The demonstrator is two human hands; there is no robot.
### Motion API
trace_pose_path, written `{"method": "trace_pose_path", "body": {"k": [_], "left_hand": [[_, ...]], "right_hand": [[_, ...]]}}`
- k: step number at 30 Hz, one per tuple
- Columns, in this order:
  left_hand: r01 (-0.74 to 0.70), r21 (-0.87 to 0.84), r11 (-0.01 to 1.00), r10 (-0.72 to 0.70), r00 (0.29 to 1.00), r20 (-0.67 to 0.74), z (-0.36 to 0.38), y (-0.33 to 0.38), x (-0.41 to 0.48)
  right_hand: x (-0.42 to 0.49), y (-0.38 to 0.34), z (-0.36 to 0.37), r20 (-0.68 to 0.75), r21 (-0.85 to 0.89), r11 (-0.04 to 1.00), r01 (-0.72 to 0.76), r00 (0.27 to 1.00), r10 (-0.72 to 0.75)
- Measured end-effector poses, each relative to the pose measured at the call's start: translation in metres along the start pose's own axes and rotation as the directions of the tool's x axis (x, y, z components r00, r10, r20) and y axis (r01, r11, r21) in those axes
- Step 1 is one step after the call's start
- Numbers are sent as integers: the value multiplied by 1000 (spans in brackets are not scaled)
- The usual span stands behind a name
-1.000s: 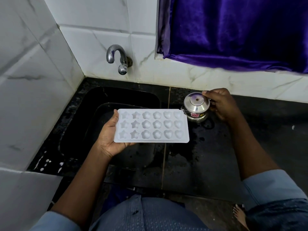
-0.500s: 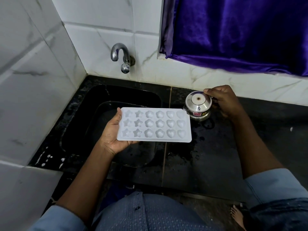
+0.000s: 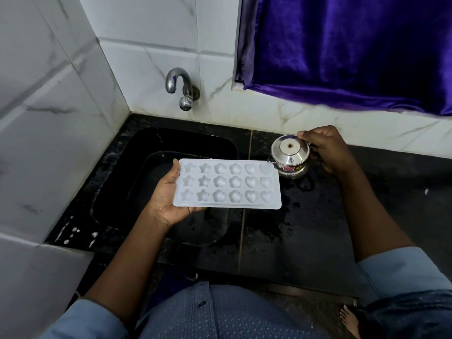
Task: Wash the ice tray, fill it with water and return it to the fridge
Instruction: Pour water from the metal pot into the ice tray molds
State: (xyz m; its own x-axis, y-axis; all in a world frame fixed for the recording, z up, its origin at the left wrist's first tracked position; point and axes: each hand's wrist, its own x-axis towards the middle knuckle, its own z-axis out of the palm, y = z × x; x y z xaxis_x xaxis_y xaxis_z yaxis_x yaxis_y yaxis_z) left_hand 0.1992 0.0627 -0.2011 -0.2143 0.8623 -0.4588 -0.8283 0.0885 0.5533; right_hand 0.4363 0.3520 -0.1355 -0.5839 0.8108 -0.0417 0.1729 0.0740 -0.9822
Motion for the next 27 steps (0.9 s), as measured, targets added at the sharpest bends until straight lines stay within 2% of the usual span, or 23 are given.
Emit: {"method": "trace_pose_path", "body": {"k": [9, 27], "left_hand": [[3, 4, 1000, -3, 1000, -6, 3, 1, -2], [67, 14, 998, -68, 998, 20, 7, -3, 8]], "right_hand": [[1, 0, 2, -3, 4, 1000, -25, 1000, 25], [17, -29, 6, 108, -53, 997, 58, 993, -52]]}}
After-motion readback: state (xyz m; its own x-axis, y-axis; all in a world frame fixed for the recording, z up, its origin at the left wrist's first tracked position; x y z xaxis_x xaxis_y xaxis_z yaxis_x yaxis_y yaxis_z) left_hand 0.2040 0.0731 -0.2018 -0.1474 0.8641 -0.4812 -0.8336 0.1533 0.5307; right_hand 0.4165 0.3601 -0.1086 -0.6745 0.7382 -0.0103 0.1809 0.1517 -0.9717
